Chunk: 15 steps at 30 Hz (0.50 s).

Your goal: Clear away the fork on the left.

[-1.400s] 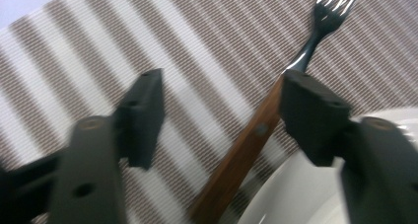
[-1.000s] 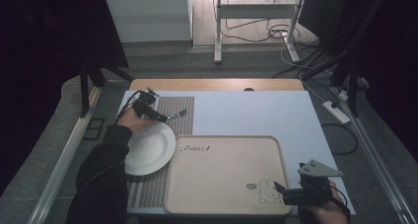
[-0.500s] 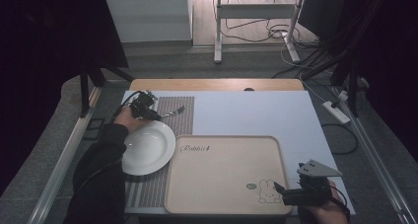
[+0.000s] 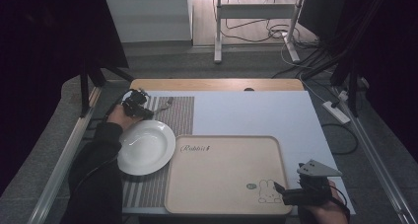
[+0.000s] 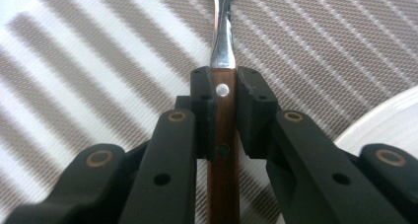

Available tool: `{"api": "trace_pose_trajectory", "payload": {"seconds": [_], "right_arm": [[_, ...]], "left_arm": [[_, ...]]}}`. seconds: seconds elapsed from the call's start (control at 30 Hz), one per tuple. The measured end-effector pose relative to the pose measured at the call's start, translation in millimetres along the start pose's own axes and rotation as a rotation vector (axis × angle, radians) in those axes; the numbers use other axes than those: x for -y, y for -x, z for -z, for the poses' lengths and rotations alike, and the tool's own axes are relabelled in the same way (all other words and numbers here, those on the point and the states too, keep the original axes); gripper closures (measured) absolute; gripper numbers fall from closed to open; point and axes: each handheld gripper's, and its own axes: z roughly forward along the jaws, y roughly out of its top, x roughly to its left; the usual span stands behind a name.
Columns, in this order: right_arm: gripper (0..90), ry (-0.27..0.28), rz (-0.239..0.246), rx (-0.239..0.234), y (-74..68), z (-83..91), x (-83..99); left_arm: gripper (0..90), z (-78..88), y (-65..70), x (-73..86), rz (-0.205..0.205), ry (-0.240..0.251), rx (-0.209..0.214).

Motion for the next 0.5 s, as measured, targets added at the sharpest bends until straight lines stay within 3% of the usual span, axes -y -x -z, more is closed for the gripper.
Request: {"api": "trace_pose_trajectory", "payload": {"seconds": [0.27,0.5], "right_arm": [[0.0,0.000,-0.004,0.001,0.3,0.3,-0.1],[0.0,0.001,0.000,0.003,0.0,0.1,-0.1]], "left_arm": [[78.4,26.9,-11.9,9.8,0.050,0.015,-0.035],[78.3,50.8,-7.0,16.0,0.073,0.049,-0.011]]}}
